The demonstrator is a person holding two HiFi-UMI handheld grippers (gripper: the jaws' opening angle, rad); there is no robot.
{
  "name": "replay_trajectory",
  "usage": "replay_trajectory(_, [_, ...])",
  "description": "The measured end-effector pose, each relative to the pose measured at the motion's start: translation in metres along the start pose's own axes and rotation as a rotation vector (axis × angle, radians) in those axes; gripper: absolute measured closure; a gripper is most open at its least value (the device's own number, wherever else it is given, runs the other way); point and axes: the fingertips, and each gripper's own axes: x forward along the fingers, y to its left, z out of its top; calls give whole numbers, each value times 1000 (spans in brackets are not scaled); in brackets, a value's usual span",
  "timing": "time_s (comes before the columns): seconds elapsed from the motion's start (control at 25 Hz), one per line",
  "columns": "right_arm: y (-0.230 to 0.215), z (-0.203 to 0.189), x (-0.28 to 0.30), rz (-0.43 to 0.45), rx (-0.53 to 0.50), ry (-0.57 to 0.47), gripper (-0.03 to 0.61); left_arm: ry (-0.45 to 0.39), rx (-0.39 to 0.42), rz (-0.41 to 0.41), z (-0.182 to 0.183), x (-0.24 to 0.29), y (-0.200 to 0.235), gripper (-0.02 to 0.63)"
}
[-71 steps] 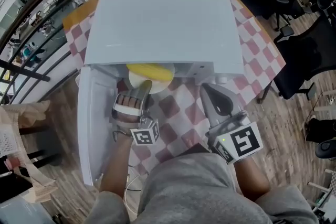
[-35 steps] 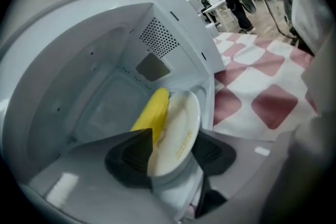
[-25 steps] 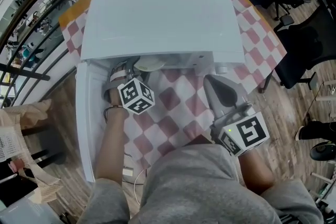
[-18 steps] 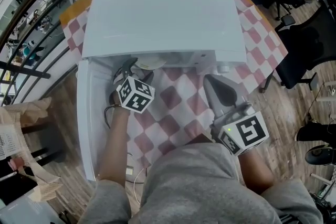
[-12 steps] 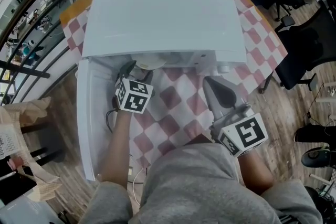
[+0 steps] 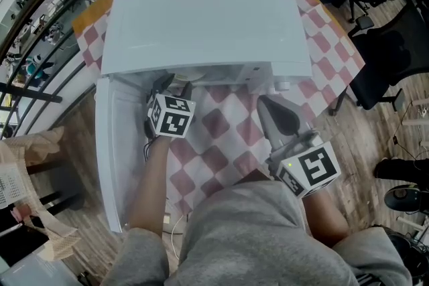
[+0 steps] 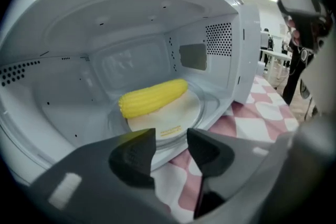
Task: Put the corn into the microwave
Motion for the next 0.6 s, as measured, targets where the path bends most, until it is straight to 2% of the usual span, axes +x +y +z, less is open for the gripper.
replay_trajectory(0.08, [0,0,0,0,-3,-2,580,-4,-4,-4,0,-1,0,435])
replay_trajectory(0.16, [-2,2,-1,-3,-12,-6,580,-10,-6,10,1,-4,1,489])
replay_trajectory(0.2, [-3,3,-2,-7,-16,-9,580,-13,-16,18,1,-6,1,593])
replay_trajectory(0.32, [-8,6,-10,-24,-22,-23,580,-16,-49,26,-3,-13,-3,604])
replay_trajectory(0.44, [-8,11,-22,-42,-38,-37,580,-38,-63,78,-7,-33,-5,603])
replay_trajectory(0.6, [-6,16,-43,-74,-59,-57,580,-138,-120,106,0,-76,-20,603])
